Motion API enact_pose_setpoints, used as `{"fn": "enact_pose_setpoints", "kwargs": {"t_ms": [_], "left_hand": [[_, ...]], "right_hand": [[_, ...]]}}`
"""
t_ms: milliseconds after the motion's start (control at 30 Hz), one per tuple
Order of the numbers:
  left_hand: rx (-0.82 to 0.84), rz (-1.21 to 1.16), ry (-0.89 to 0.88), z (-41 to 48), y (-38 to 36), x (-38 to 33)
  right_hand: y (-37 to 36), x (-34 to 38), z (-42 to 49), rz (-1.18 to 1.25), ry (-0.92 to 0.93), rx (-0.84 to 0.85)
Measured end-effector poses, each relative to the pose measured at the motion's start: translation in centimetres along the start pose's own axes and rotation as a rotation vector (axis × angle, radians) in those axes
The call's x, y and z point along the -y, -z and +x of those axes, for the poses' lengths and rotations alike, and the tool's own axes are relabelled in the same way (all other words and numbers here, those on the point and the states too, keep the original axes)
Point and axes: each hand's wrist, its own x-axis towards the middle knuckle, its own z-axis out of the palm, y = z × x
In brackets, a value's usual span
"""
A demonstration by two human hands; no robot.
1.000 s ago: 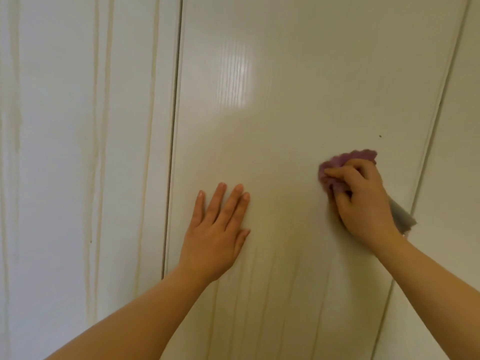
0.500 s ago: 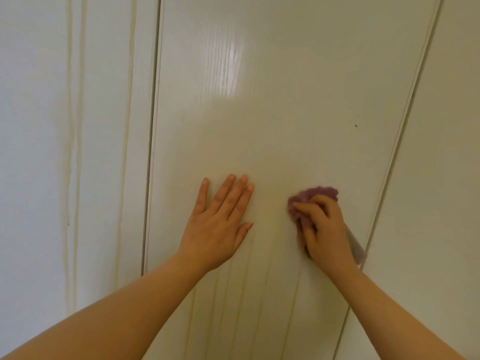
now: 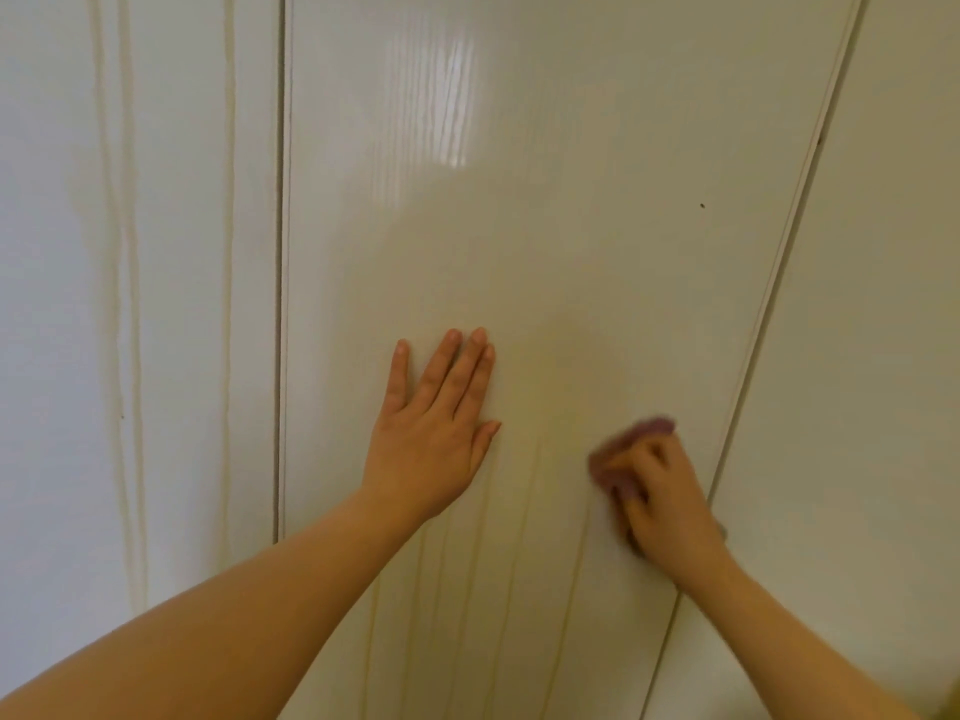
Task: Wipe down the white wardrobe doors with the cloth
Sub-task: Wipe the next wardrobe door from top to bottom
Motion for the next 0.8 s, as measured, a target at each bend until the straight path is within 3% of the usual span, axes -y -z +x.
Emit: {"fn": "enact_pose_setpoints", "kwargs": {"t_ms": [100, 300, 533, 700, 800], "left_hand": [[-0.047, -0.025, -0.056, -0.6, -0.3, -0.6], [-0.111, -0.076, -0.166, -1.3, -0.6, -3.4], [-0.099, -0.203, -0.315, -3.5, -0.6, -4.0], [-0.037, -0.182, -0.310, -4.1, 0.1, -3.9], [0.052, -0.186, -0.287, -5.2, 0.2, -3.7]], "right_hand": [[0.0, 0.1, -2.1, 0.063, -0.103, 0.173], [2.6, -0.2, 2.1, 0.097, -0.363, -0.171], [0.5, 1.2, -3.0, 0.127, -0.412, 0.093], [1.5, 2.0, 1.5, 0.050, -0.384, -0.207], [-2.0, 2.8, -2.8, 0.036, -0.333, -0.154]]}}
